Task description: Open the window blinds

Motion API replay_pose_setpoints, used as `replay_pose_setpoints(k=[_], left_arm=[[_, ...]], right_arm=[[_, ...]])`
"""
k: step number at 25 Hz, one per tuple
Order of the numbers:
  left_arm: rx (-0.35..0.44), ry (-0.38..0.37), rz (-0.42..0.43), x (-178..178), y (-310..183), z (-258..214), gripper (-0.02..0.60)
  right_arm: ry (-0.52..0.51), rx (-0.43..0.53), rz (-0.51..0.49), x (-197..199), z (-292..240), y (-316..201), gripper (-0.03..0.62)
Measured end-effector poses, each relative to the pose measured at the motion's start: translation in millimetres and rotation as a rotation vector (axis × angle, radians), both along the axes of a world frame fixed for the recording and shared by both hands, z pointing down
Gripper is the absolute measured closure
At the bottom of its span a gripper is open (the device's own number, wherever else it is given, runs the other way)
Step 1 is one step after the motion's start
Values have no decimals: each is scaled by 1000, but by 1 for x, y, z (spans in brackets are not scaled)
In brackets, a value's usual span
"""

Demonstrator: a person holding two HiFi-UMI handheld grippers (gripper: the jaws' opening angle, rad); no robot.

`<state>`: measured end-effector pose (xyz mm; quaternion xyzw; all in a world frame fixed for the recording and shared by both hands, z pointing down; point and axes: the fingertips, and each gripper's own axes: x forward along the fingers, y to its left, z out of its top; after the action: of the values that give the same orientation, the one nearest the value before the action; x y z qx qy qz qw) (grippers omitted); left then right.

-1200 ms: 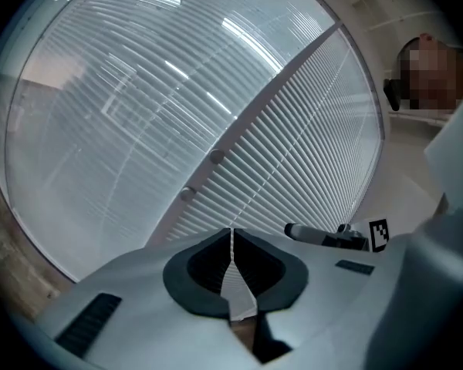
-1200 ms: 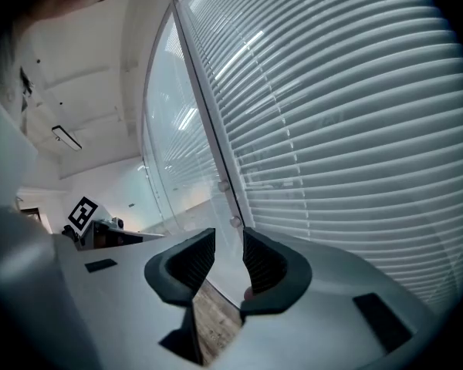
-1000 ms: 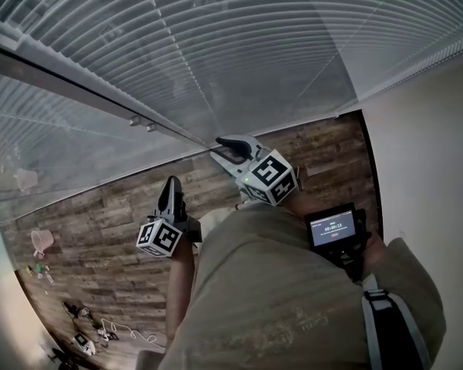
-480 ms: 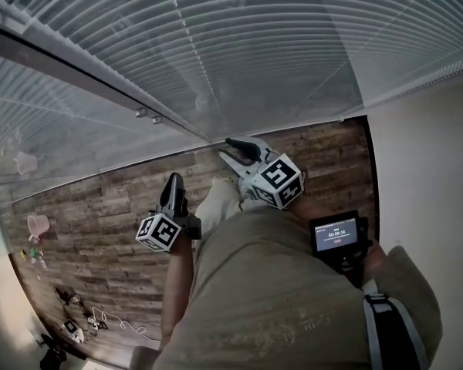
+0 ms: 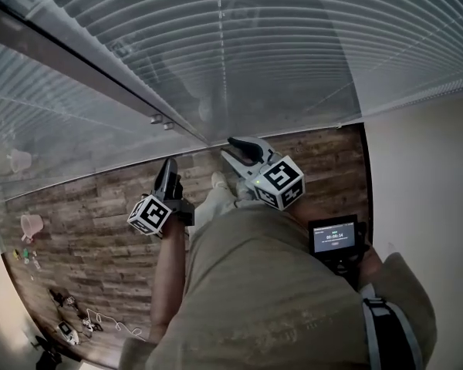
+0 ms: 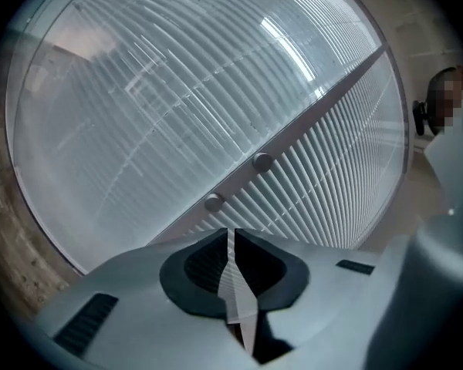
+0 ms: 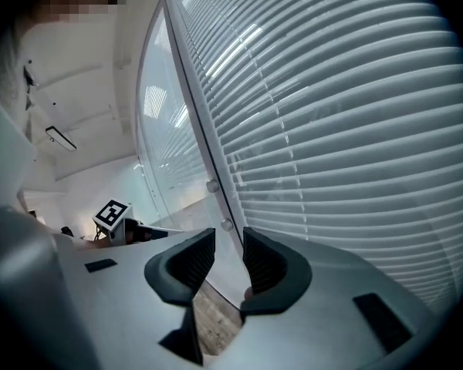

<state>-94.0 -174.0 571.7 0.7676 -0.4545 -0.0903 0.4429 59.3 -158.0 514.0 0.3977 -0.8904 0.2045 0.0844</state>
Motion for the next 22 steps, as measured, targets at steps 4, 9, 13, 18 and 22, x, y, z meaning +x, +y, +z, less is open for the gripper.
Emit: replay_pose_setpoints(k=[4, 9, 13, 18, 22], left_arm=[[2, 12, 19, 1, -21, -3, 546], [-16, 81, 50, -13, -50, 25, 509], [-46, 122, 72, -5, -63, 27, 488], [-76, 201, 120, 13, -82, 29, 460], [-93, 242, 166, 14, -84, 25, 446]], right_arm=[[2, 17, 9, -7, -14, -23, 476], [15, 43, -20, -39, 7, -42, 476], [32, 66, -43, -45, 0, -47, 476], [43, 65, 12, -34, -4, -63, 476], [34, 47, 58, -32, -7, -69, 476]])
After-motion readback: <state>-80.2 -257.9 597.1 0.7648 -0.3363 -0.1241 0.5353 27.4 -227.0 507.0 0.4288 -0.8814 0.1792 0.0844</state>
